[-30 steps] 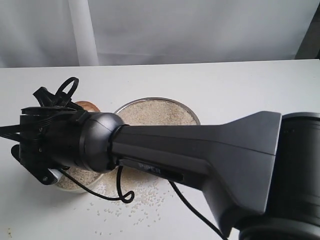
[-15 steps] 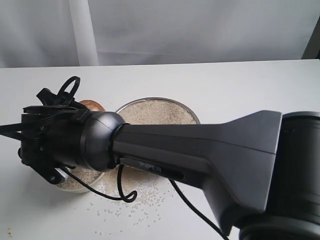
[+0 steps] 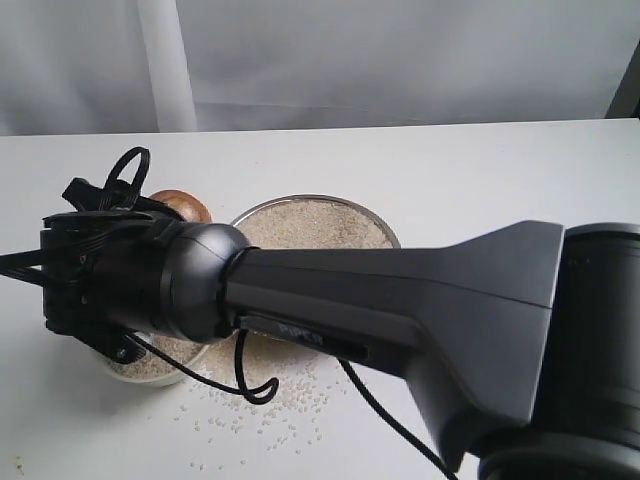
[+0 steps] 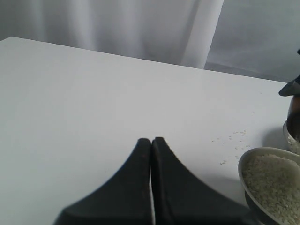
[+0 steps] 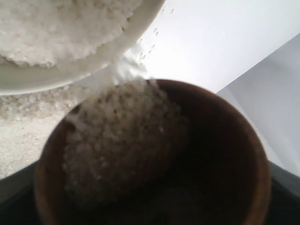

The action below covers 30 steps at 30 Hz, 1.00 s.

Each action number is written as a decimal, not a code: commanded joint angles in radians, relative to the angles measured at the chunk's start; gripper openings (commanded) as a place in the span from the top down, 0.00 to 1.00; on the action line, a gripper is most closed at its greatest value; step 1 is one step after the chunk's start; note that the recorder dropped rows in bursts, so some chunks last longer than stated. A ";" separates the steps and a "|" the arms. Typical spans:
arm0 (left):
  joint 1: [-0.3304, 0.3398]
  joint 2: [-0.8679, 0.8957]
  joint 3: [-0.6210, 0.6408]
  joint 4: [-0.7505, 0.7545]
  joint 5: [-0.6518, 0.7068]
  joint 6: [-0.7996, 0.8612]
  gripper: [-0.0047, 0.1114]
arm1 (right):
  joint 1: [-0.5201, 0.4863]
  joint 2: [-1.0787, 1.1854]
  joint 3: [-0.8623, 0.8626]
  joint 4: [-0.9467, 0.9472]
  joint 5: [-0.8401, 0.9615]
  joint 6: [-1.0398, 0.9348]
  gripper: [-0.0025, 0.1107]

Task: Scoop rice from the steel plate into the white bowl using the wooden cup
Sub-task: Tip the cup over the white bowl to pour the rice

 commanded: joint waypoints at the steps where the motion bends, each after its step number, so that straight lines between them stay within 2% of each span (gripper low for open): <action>1: -0.006 0.000 -0.004 -0.006 -0.006 -0.002 0.96 | 0.001 -0.008 -0.002 -0.039 -0.006 -0.015 0.98; 30: -0.006 0.000 -0.004 -0.006 -0.006 -0.002 0.96 | 0.024 -0.008 -0.002 -0.124 -0.021 -0.102 0.98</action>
